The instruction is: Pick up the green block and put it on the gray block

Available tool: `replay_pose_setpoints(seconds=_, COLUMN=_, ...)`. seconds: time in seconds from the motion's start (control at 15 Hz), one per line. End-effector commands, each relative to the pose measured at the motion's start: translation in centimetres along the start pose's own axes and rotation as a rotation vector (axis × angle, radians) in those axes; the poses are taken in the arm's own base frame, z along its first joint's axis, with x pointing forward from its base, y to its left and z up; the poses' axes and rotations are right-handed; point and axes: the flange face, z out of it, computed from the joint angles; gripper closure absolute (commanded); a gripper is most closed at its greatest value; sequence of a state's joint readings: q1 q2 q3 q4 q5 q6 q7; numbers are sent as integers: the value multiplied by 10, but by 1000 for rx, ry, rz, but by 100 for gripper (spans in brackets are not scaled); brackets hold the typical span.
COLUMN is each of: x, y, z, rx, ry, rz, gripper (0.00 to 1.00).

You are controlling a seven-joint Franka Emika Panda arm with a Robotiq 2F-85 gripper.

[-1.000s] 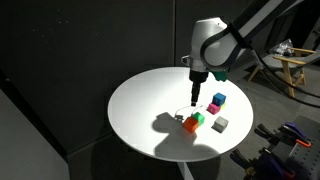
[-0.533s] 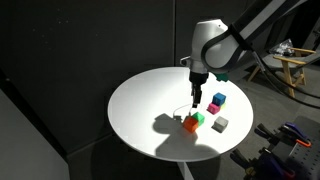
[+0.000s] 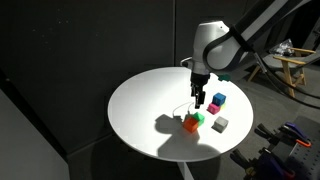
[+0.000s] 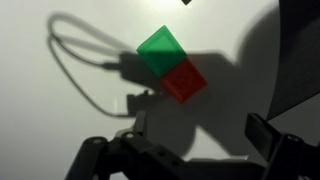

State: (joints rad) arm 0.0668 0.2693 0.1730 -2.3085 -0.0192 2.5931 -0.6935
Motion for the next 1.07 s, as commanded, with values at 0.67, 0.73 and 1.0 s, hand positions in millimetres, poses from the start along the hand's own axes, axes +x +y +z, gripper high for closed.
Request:
replay_pose_setpoints(seconds=0.67, x=-10, y=-5, z=6, rx=-15, ry=3, rz=-172, gripper=0)
replay_pose_setpoints(seconds=0.73, x=-11, y=-6, z=8, rx=-13, ry=1, rz=-179, gripper=0)
replay_pose_setpoints(seconds=1.0, x=-13, y=-6, z=13, rx=-12, ry=-2, rz=-191, gripper=0)
